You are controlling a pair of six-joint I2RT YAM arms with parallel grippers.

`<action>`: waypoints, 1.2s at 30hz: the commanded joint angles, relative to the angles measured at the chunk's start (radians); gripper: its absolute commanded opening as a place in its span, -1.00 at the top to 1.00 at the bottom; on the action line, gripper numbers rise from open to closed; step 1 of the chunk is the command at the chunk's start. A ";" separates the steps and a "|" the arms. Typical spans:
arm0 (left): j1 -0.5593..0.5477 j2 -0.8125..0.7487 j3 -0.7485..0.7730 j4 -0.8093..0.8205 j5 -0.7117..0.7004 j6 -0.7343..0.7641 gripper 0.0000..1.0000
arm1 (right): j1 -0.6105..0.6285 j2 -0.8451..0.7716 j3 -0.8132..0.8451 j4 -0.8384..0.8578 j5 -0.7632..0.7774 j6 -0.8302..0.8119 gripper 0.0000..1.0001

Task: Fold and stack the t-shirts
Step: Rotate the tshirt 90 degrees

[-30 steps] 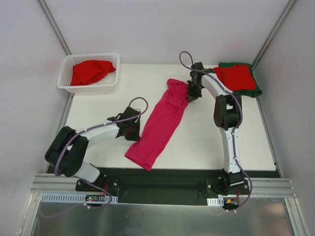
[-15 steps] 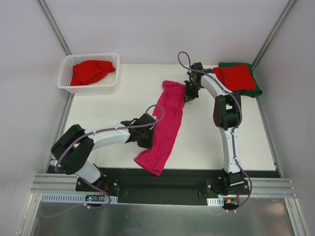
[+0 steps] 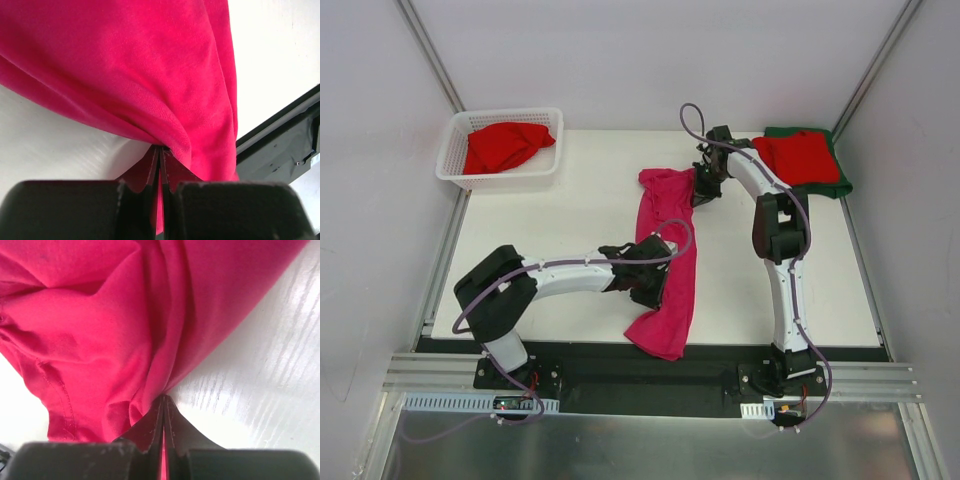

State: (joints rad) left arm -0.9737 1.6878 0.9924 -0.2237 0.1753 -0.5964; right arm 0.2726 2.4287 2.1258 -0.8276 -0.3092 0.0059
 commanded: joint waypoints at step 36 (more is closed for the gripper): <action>0.118 -0.042 0.184 0.156 -0.122 0.264 1.00 | 0.030 -1.239 -0.928 0.170 0.269 0.063 -0.22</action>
State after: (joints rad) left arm -0.8883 1.5730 1.0924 -0.1886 -0.0463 -0.3759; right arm 0.2939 1.2919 1.2423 -0.6216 -0.0555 0.0601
